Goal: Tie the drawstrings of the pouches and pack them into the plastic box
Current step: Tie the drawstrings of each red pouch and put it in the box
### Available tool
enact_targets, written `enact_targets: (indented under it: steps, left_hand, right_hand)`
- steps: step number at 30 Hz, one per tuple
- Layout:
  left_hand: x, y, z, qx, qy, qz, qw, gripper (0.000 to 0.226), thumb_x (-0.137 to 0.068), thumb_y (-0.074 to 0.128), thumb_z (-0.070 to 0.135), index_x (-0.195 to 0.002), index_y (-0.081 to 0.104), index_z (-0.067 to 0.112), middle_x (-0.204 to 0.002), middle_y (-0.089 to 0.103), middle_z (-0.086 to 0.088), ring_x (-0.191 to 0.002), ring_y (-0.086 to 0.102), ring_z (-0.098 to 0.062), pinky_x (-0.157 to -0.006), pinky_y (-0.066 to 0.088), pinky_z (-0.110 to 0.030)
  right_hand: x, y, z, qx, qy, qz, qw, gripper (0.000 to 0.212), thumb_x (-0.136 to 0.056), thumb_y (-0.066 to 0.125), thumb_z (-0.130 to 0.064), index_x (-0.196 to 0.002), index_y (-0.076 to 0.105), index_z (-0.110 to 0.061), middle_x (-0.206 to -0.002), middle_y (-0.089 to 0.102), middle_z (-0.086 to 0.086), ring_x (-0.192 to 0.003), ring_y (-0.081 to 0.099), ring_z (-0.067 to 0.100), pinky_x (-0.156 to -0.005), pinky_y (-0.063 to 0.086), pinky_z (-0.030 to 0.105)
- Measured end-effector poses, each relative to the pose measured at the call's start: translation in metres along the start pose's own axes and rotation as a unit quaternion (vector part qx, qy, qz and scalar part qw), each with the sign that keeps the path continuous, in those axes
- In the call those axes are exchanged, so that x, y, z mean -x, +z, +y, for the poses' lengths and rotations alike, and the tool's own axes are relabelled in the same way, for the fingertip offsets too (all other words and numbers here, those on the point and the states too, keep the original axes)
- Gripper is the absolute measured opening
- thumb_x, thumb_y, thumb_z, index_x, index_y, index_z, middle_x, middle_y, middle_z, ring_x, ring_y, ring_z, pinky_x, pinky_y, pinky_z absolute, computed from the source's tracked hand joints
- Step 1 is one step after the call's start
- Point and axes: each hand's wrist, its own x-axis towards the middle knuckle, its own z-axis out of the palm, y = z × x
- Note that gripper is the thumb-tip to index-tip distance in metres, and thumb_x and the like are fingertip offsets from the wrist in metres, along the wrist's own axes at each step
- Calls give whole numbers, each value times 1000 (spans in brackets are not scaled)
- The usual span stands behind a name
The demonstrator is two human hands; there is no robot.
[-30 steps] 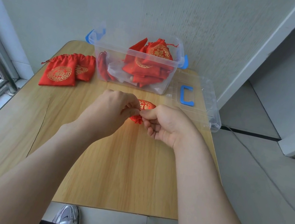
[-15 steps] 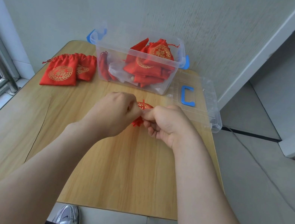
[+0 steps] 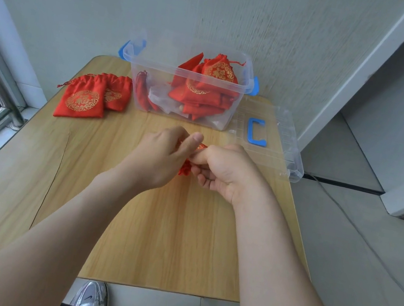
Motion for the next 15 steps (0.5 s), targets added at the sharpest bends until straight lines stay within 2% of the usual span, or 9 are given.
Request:
enact_targets:
  steps: [3, 6, 9, 12, 15]
  left_hand:
    - [-3, 4, -7, -21, 26, 21, 999, 38, -110, 47, 45, -83, 56, 20, -73, 69, 4, -73, 65, -17, -71, 52, -39]
    - [-3, 3, -9, -52, 41, 54, 996, 37, -111, 45, 36, -84, 54, 13, -72, 65, -2, -71, 62, -28, -70, 51, -50]
    - [-3, 3, -8, -54, 38, 49, 997, 36, -113, 42, 31, -85, 50, 9, -73, 62, -6, -70, 58, -32, -69, 48, -51]
    - [-3, 0, -13, -64, 20, 36, 997, 35, -113, 43, 31, -90, 53, 6, -77, 62, -8, -73, 58, -34, -70, 48, -51]
    - [-5, -2, -16, -79, 15, 32, 996, 33, -112, 46, 30, -88, 53, 9, -73, 60, -6, -69, 56, -29, -65, 46, -46]
  right_hand:
    - [0, 1, 1, 10, -6, -2, 1000, 12, -84, 78, 1, -96, 77, 0, -72, 70, 9, -55, 63, 13, -58, 50, 27]
    - [0, 3, 2, 13, -16, -4, 1000, 15, -85, 82, -1, -99, 79, 2, -74, 71, 10, -57, 62, 12, -61, 50, 27]
    - [1, 2, 2, 2, -27, -3, 1000, 9, -86, 84, -2, -94, 79, -2, -73, 71, 10, -58, 64, 12, -59, 51, 25]
    - [0, 0, 3, -5, -35, 12, 999, 13, -85, 86, -2, -96, 80, -4, -79, 76, 10, -63, 69, 12, -60, 53, 24]
    - [1, -2, 2, 29, -53, 31, 998, 15, -86, 85, 0, -96, 80, -9, -84, 79, 11, -66, 72, 13, -61, 53, 24]
